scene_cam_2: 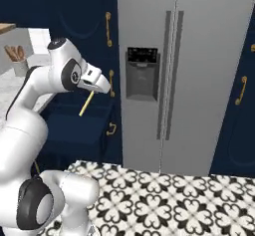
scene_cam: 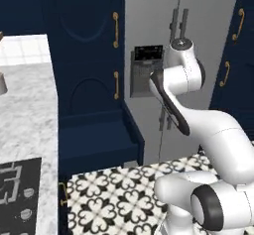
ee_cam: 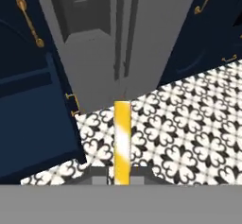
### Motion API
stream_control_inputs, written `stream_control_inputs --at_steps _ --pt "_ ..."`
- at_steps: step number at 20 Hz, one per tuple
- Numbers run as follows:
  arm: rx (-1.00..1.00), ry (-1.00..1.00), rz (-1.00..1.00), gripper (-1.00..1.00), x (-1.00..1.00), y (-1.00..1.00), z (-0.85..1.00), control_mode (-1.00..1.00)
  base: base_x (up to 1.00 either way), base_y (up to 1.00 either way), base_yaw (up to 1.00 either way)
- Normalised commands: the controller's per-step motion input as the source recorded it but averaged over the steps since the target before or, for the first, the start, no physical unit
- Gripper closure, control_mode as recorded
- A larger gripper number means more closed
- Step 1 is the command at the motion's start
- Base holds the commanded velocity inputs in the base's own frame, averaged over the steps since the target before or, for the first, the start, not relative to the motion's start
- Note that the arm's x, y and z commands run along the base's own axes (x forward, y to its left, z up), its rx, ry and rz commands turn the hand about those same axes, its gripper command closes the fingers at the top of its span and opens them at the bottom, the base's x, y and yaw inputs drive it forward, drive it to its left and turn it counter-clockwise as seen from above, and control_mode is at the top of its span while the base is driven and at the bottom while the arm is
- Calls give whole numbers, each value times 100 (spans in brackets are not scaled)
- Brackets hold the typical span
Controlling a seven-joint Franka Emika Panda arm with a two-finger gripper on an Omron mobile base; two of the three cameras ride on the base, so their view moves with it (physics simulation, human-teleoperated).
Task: Take a straw from the drawer in front and place it inside the glass cup on the dining counter.
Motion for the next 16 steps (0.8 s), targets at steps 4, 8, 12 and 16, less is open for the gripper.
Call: stream_control_inputs --at_steps 4,8,12,16 --pt "0 0 0 100 0 0 0 100 0 -75 -71" --pt "0 0 0 100 0 0 0 100 0 -95 -66" --pt "0 0 0 100 0 0 0 100 6 -98 -63" --pt "0 0 0 100 0 0 0 100 17 -88 -62"
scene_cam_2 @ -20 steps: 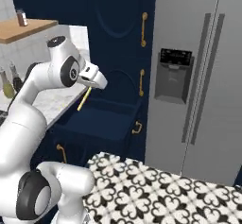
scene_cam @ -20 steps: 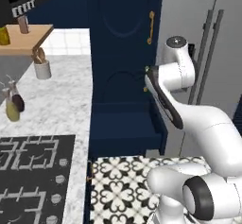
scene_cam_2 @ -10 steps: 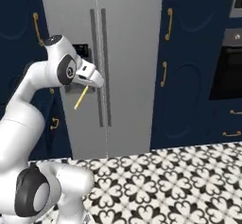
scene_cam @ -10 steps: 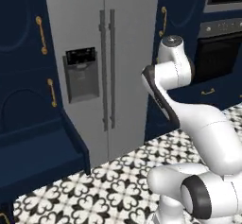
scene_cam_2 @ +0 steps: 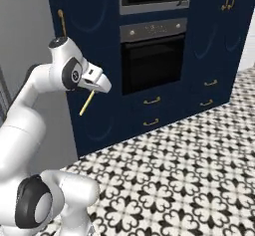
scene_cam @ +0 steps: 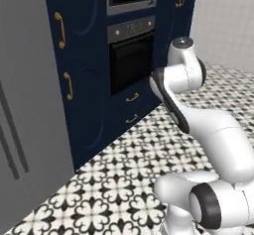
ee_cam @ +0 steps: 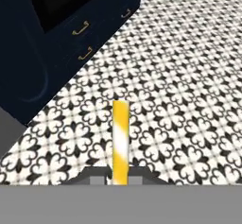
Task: Take a straw from the drawer in front and place it inside the glass cup on the dining counter.
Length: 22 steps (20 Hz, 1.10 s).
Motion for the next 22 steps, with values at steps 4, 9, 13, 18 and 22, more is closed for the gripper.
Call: stream_control_inputs --at_steps 4,9,13,18,22 --pt "0 0 0 100 0 0 0 100 37 -68 -59" --pt "0 0 0 100 0 0 0 100 63 -47 -54" --pt "0 0 0 100 0 0 0 100 82 -29 -51" --pt "0 0 0 100 0 0 0 100 99 -3 -43" --pt "0 0 0 100 0 0 0 100 100 3 -39"
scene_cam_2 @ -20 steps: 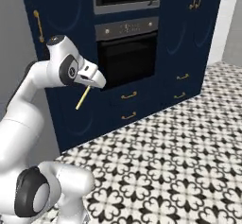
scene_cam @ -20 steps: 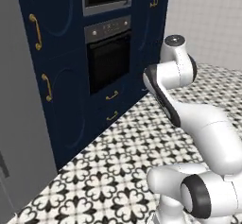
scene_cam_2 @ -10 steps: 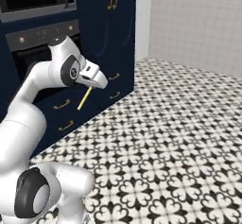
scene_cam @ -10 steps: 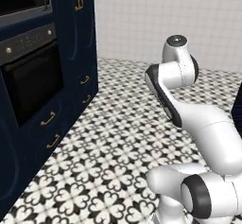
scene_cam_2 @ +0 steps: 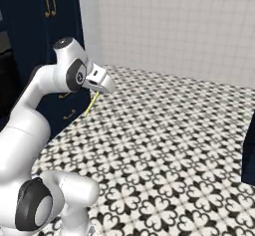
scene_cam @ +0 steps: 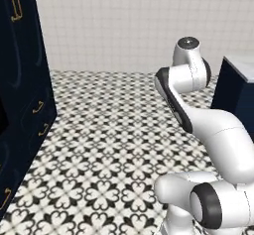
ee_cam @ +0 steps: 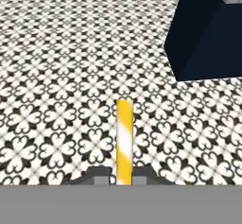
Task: Take a straw from the drawer in front and place it inside the glass cup on the dining counter.
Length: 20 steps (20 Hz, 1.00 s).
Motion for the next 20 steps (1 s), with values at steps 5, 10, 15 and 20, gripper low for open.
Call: stream_control_inputs --at_steps 5,10,15,20 --pt "0 0 0 100 0 0 0 100 100 17 -40" --pt "0 0 0 100 0 0 0 100 100 28 -41" --pt "0 0 0 100 0 0 0 100 100 51 -41" --pt "0 0 0 100 0 0 0 100 100 67 -42"
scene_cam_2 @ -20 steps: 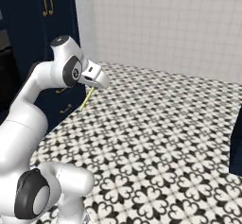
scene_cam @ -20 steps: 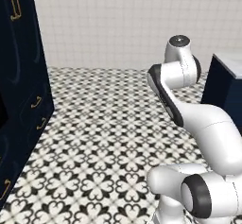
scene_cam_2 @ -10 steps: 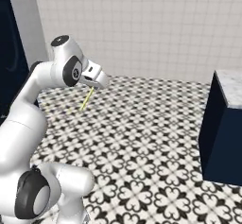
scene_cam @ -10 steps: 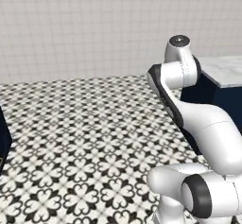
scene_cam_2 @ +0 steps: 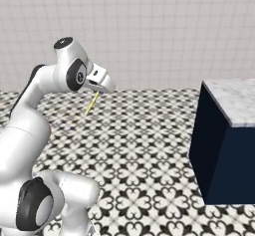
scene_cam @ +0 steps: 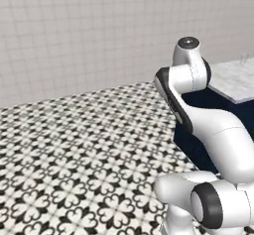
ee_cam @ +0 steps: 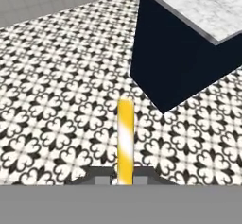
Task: Take a straw from the drawer in front and place it inside the glass cup on the dining counter.
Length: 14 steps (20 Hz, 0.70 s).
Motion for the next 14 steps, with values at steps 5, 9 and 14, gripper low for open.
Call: stream_control_inputs --at_steps 5,9,14 --pt "0 0 0 100 0 0 0 100 100 81 -43" --pt "0 0 0 100 0 0 0 100 100 92 -42" --pt "0 0 0 100 0 0 0 100 98 100 -42"
